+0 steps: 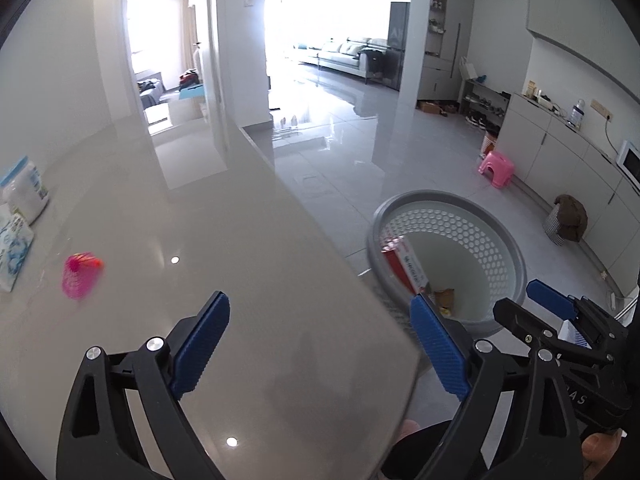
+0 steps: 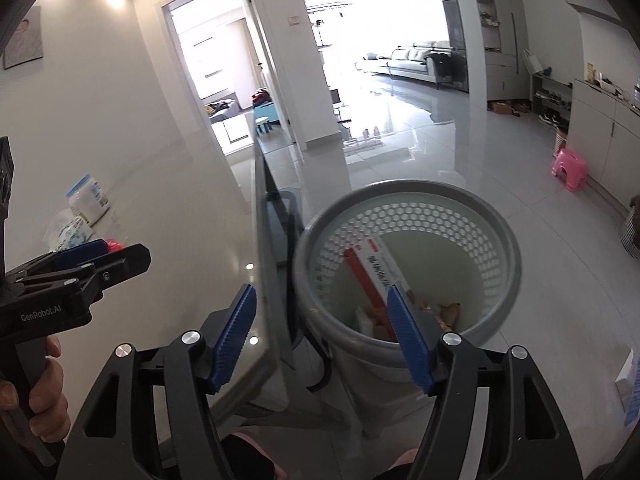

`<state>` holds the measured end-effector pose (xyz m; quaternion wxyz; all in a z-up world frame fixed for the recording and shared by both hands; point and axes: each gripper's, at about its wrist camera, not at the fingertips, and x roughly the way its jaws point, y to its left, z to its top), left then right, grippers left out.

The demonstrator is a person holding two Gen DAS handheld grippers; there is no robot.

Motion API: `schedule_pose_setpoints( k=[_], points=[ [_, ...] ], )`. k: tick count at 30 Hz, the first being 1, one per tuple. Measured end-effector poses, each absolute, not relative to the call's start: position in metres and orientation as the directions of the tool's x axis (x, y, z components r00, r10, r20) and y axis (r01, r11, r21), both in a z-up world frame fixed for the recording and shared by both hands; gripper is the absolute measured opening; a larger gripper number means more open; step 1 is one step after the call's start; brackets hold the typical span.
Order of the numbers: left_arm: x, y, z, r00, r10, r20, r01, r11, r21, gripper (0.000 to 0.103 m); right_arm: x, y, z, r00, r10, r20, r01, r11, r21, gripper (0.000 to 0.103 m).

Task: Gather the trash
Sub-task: 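Move both open tools back over the table toward the pink shuttlecock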

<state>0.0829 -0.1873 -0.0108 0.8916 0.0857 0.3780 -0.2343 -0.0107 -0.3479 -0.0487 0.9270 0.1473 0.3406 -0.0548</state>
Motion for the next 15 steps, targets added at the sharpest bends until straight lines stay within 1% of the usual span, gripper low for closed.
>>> schedule_pose_setpoints(
  k=[4, 10, 15],
  points=[
    [0.087, -0.149, -0.007, 0.637, -0.309, -0.706, 0.430, 0.903, -0.007, 0.090, 0.000, -0.321, -0.044, 0.768, 0.030, -0.639, 0.158, 0.959, 0.235, 0.067],
    [0.098, -0.091, -0.003, 0.676, -0.251, -0.693, 0.330, 0.944, -0.020, 0.091, 0.023, -0.273, -0.037, 0.765, 0.077, -0.639, 0.077, 0.975, 0.210, 0.067],
    [0.111, -0.039, -0.010, 0.696, -0.170, -0.698, 0.227, 0.974, -0.010, 0.091, 0.047, -0.234, -0.030, 0.764, 0.128, -0.632, 0.003, 0.979, 0.202, 0.070]
  ],
)
